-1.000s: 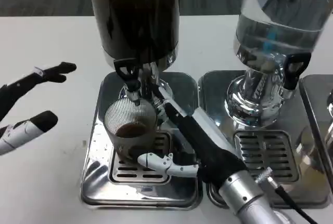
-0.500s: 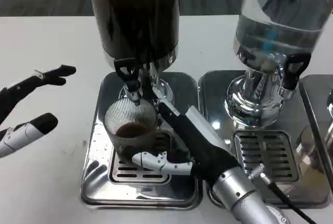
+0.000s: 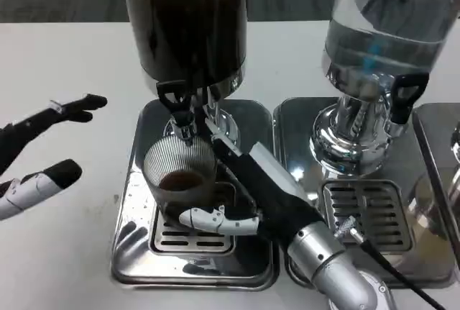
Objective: Grasp the cup under the faucet to collect the drink, then remove the cup.
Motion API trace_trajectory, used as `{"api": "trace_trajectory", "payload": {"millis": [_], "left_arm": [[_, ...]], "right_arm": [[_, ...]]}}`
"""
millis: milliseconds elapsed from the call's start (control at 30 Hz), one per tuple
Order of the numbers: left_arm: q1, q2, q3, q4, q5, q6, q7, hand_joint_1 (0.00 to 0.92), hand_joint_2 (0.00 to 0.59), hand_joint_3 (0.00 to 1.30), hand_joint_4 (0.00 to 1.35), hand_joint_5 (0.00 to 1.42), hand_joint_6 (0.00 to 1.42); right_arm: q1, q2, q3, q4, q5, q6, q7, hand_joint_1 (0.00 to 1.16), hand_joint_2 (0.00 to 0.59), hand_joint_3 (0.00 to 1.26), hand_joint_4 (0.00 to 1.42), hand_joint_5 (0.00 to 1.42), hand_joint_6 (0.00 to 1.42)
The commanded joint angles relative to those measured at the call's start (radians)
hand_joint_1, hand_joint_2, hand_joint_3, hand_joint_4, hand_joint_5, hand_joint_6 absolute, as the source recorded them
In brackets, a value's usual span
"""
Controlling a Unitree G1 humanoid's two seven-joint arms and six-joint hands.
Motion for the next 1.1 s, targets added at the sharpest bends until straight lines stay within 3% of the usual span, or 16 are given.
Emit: {"api": "trace_trajectory", "payload": {"millis": [33, 467, 900, 1100], "left_arm": [[0.016, 0.017, -0.004, 0.006, -0.005, -0.002, 0.011, 0.0, 0.091, 0.26, 0.19, 0.23, 0.18], [0.027, 0.017, -0.002, -0.003, -0.013, 0.004, 0.012, 0.0, 0.112, 0.27, 0.2, 0.23, 0.18], [0.035, 0.019, -0.001, -0.008, -0.017, 0.003, 0.011, 0.0, 0.124, 0.27, 0.21, 0.23, 0.18], [0.036, 0.021, 0.0, -0.008, -0.021, 0.004, 0.009, 0.0, 0.125, 0.27, 0.21, 0.23, 0.18]], "right_arm": [[-0.01, 0.012, 0.006, 0.004, -0.003, -0.011, -0.002, 0.7, 0.166, 0.0, 0.0, 0.0, 0.03], [0.002, 0.022, 0.015, -0.026, -0.033, 0.014, -0.029, 0.66, 0.18, 0.01, 0.01, 0.0, 0.11], [0.0, 0.024, 0.027, -0.047, -0.072, 0.049, -0.028, 0.6, 0.189, 0.12, 0.15, 0.16, 0.21], [-0.005, 0.018, 0.032, -0.047, -0.072, 0.049, -0.008, 0.59, 0.188, 0.04, 0.01, 0.11, 0.15]]}}
